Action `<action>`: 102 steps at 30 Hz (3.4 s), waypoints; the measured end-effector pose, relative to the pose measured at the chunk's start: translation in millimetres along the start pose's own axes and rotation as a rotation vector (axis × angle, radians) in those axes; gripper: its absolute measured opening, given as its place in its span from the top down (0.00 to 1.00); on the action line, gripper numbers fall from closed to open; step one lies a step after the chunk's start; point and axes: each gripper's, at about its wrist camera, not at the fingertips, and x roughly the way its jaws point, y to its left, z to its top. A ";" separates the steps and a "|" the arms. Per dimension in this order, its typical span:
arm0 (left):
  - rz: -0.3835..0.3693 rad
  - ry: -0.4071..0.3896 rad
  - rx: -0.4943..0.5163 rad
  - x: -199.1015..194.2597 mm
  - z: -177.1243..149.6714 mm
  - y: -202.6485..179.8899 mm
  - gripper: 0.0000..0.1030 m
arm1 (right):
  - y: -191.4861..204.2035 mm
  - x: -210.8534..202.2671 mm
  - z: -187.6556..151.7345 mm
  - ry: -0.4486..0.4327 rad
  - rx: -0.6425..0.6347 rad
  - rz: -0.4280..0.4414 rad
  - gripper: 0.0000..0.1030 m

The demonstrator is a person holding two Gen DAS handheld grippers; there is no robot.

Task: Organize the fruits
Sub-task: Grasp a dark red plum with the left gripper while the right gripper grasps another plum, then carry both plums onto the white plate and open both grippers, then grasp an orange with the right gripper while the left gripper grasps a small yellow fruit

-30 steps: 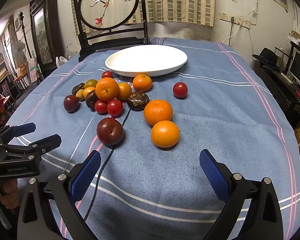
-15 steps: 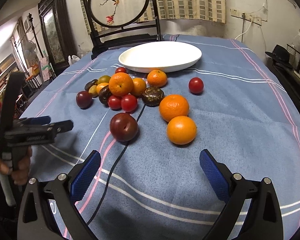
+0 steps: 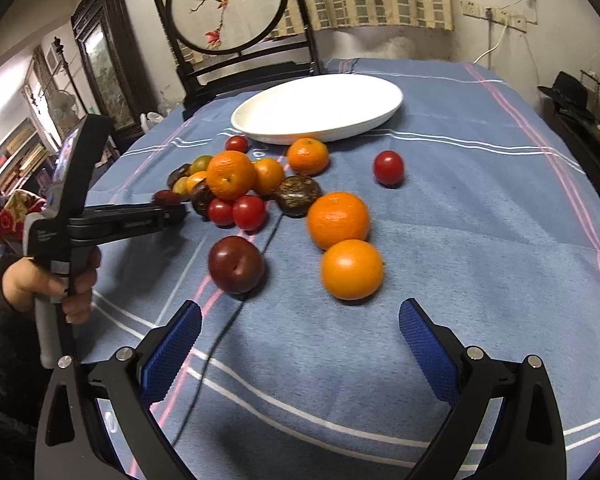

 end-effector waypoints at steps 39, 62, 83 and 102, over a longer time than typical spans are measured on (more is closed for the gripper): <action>-0.088 -0.164 0.139 -54.1 60.1 -17.5 0.64 | 23.1 30.5 115.4 -0.071 -0.161 -0.009 0.61; -0.033 -0.077 0.114 15.1 142.8 -51.2 0.31 | -21.3 93.2 167.9 0.039 -0.171 -0.114 0.42; -0.094 -0.055 -0.034 -41.7 -37.0 0.6 0.14 | -10.4 38.1 24.2 0.096 -0.079 -0.133 0.32; 0.006 0.003 -0.031 -9.2 -8.3 32.6 0.22 | -13.2 35.0 10.0 0.072 -0.048 -0.055 0.60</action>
